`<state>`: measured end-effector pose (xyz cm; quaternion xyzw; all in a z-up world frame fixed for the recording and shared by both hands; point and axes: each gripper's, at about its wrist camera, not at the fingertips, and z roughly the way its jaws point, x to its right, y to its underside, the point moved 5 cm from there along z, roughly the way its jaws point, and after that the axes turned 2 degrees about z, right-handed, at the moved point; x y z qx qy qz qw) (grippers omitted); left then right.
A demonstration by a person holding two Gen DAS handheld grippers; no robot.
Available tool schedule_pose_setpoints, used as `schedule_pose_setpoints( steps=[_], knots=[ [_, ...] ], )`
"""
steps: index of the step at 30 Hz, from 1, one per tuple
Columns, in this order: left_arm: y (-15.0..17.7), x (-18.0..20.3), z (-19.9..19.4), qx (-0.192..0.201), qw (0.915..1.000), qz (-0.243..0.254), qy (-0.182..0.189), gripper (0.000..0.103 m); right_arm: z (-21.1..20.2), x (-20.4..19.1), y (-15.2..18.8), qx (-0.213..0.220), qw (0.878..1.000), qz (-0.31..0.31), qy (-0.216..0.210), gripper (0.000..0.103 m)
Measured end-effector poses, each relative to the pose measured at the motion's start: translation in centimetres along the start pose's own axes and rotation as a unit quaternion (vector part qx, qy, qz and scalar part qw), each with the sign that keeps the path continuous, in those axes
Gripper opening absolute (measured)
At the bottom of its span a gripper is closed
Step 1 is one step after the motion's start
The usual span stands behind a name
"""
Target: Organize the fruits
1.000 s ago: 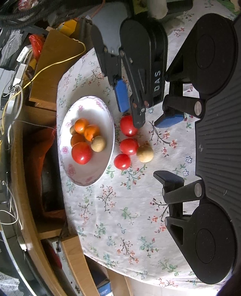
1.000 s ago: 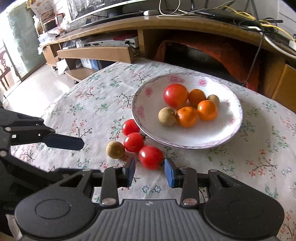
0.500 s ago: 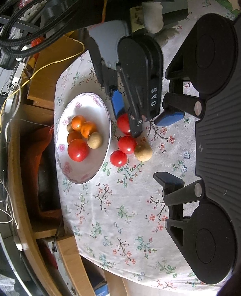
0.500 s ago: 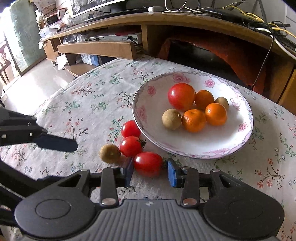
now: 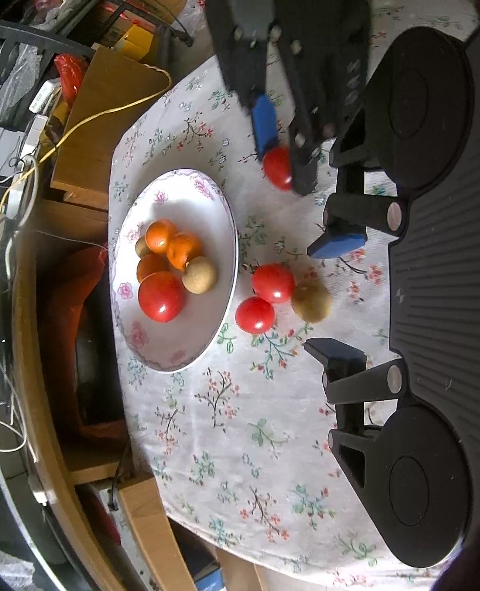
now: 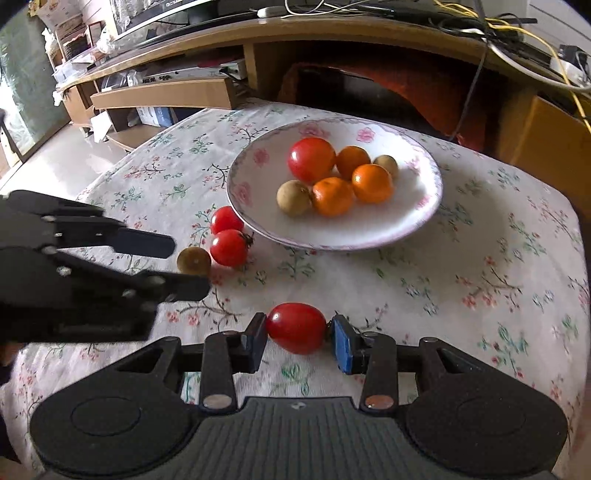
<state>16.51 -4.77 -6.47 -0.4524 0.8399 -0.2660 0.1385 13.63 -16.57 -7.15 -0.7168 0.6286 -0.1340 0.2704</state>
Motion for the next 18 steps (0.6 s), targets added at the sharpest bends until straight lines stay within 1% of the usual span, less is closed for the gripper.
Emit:
schedule_pose_setpoints(
  steps=[2,5,8,13,18],
  knots=[
    [-0.1,0.2,0.6,-0.004,1.0000,0.000,-0.001,0.049,-0.3,0.3,0.2,0.002,1.000,0.005,0.001,0.040],
    [0.1,0.6,1.0,-0.006,0.9998,0.009,-0.013,0.046,-0.5,0.5,0.4,0.002,1.000,0.008,0.003,0.040],
    [0.0,0.4,0.9,-0.005,0.9999,0.000,-0.013,0.034,-0.6,0.5,0.5,0.001,1.000,0.007,0.003,0.040],
    [0.2,0.5,0.8,-0.006,0.9999,0.000,-0.014,0.033,-0.8,0.2,1.1,-0.003,1.000,0.008,0.008,0.040],
    [1.6,0.8,-0.5,-0.014,0.9999,0.006,-0.001,0.033,-1.8,-0.5,2.0,-0.002,1.000,0.011,0.006,0.040]
  ],
)
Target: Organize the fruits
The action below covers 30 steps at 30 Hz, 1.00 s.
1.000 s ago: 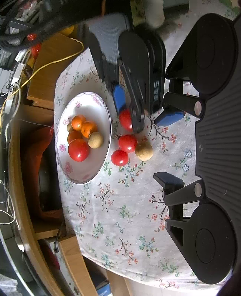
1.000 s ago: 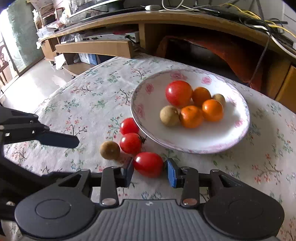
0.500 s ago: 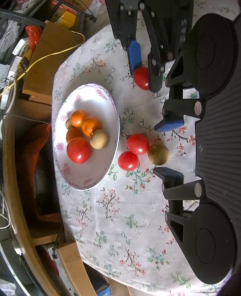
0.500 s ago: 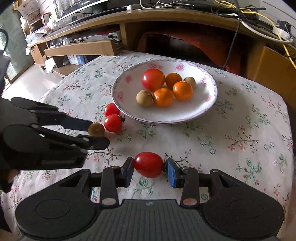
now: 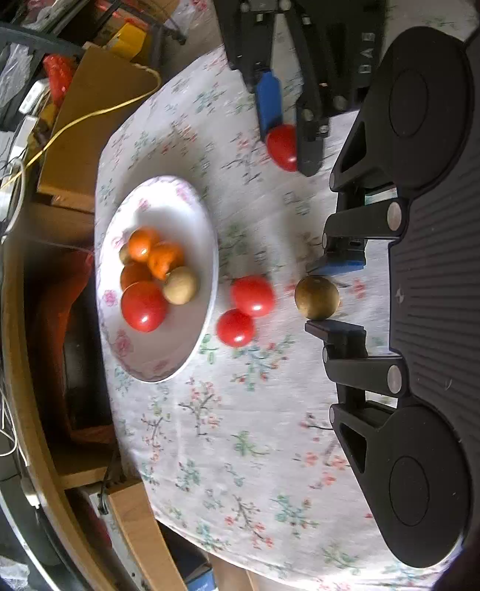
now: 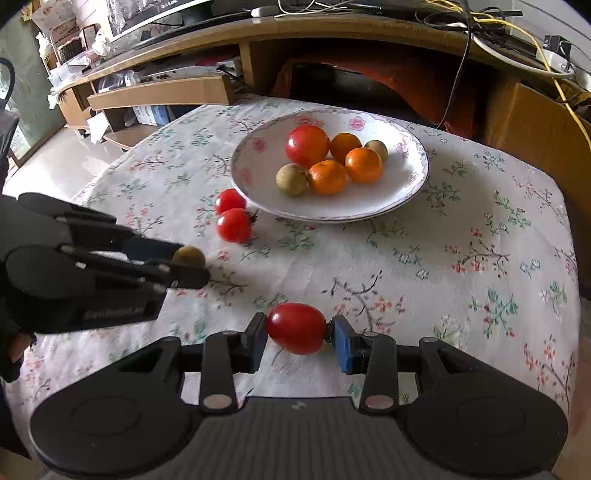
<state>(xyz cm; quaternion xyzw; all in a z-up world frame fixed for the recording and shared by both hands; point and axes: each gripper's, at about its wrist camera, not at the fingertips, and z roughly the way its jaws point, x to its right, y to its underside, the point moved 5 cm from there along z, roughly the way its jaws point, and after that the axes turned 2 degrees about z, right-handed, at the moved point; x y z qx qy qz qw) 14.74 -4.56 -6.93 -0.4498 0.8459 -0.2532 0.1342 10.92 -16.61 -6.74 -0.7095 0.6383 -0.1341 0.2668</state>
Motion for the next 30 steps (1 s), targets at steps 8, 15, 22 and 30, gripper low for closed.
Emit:
schedule_pose_setpoints(
  steps=[8,15,22,30],
  knots=[
    [3.2,1.8,-2.5,-0.008,0.9998,0.018,0.010,0.033,-1.2,-2.0,2.5,-0.012,1.000,-0.027,0.006,0.040],
    [4.2,2.4,-2.4,-0.014,0.9994,0.027,0.015,0.036,-1.3,-2.4,3.8,-0.009,0.999,-0.042,0.011,0.040],
    [4.2,2.7,-2.6,-0.010,0.9991,0.037,0.015,0.048,-1.4,-2.1,3.7,-0.010,0.999,-0.040,-0.001,0.042],
    [3.3,2.1,-2.5,-0.002,0.9996,0.022,0.016,0.064,-1.3,-1.5,3.4,-0.012,0.999,-0.030,-0.007,0.047]
  ],
)
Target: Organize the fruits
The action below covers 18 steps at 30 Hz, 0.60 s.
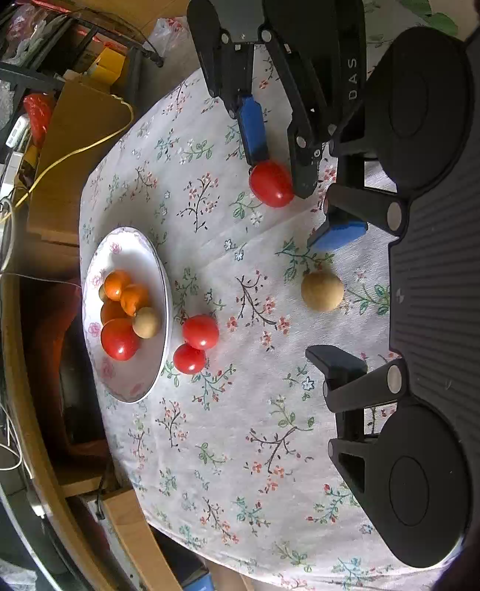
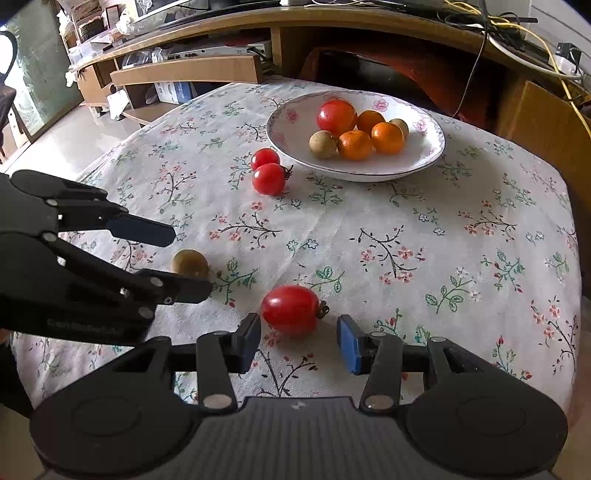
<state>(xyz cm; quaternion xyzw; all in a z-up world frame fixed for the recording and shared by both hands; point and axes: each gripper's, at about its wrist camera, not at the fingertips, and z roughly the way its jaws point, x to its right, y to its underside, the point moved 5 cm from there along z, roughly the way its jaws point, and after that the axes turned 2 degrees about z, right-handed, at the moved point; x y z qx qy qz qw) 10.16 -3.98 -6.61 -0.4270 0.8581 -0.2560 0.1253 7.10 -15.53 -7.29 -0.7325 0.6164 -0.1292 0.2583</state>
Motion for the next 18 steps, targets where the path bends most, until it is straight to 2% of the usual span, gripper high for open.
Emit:
schedule_pose_setpoints(
  steps=[5,18],
  knots=[
    [0.25,0.46,0.67,-0.010,0.9999,0.009,0.003,0.065,-0.12,0.38,-0.29,0.007,1.000,0.008,-0.004,0.047],
    [0.16,0.17,0.81,-0.007,0.9998,0.015,-0.011,0.062,0.60,0.02,-0.83,0.008,1.000,0.006,-0.005,0.046]
  ],
)
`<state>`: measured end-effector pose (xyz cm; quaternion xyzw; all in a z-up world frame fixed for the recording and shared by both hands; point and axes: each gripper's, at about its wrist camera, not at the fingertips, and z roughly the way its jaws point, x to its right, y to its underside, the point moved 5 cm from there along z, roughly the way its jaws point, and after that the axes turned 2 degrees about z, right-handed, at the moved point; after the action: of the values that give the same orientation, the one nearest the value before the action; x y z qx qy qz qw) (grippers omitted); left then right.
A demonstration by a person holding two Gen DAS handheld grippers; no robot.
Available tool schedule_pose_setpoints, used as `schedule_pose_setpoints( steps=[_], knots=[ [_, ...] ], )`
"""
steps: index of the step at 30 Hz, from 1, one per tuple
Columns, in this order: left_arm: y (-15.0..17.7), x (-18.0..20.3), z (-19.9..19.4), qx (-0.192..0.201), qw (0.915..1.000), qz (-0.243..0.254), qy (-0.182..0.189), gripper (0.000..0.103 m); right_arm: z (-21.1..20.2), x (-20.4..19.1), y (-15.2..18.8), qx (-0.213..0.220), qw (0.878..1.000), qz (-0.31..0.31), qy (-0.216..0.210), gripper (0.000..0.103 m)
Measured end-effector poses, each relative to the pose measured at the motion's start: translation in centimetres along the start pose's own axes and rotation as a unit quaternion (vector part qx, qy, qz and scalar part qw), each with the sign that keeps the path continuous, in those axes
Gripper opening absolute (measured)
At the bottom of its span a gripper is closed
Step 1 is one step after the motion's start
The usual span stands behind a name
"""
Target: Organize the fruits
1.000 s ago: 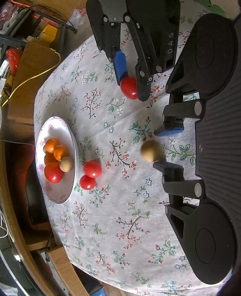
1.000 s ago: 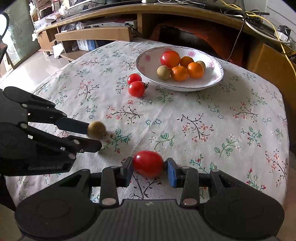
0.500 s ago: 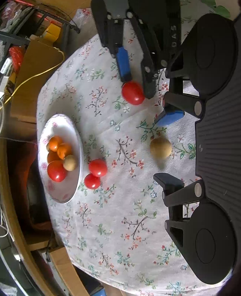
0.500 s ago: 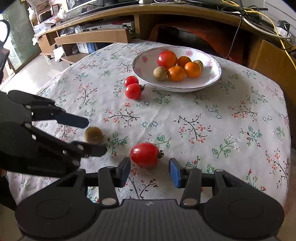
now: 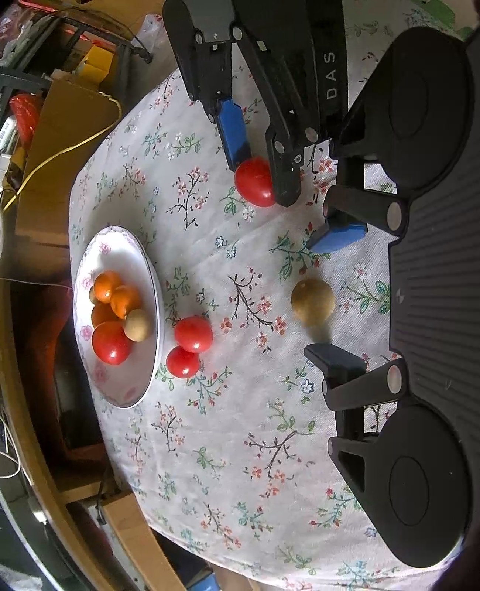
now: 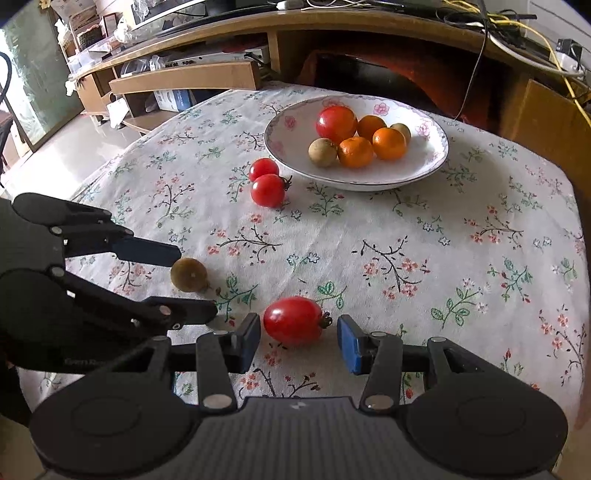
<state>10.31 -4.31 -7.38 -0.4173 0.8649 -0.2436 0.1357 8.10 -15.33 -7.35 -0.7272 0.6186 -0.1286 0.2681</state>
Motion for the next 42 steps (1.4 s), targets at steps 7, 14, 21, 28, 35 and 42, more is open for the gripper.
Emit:
schedule_pose_setpoints(
  steps=[7,14,21,28,35,42],
  knots=[
    [-0.2,0.0,0.1,0.001,1.0000,-0.001,0.000,0.054,0.3,-0.2,-0.3,-0.002,1.000,-0.002,0.008,0.040],
    [-0.1,0.3,-0.1,-0.001,1.0000,-0.004,0.005,0.035,0.1,0.0,-0.3,-0.004,1.000,0.003,0.008,0.039],
    [-0.6,0.8,-0.5,0.007,0.9999,-0.002,0.012,0.033,-0.3,0.0,-0.5,0.001,1.000,0.006,0.009,0.039],
    [-0.1,0.9,0.0,-0.004,0.9999,0.010,0.010,0.036,-0.3,0.1,-0.2,-0.004,1.000,0.006,0.010,0.039],
    [0.1,0.8,-0.1,0.001,1.0000,0.007,0.005,0.040,-0.1,0.2,-0.1,-0.008,1.000,0.006,0.010,0.039],
    [0.3,1.0,-0.4,0.001,0.9999,-0.006,0.009,0.041,0.0,0.0,0.0,-0.007,1.000,0.000,0.017,0.039]
  ],
)
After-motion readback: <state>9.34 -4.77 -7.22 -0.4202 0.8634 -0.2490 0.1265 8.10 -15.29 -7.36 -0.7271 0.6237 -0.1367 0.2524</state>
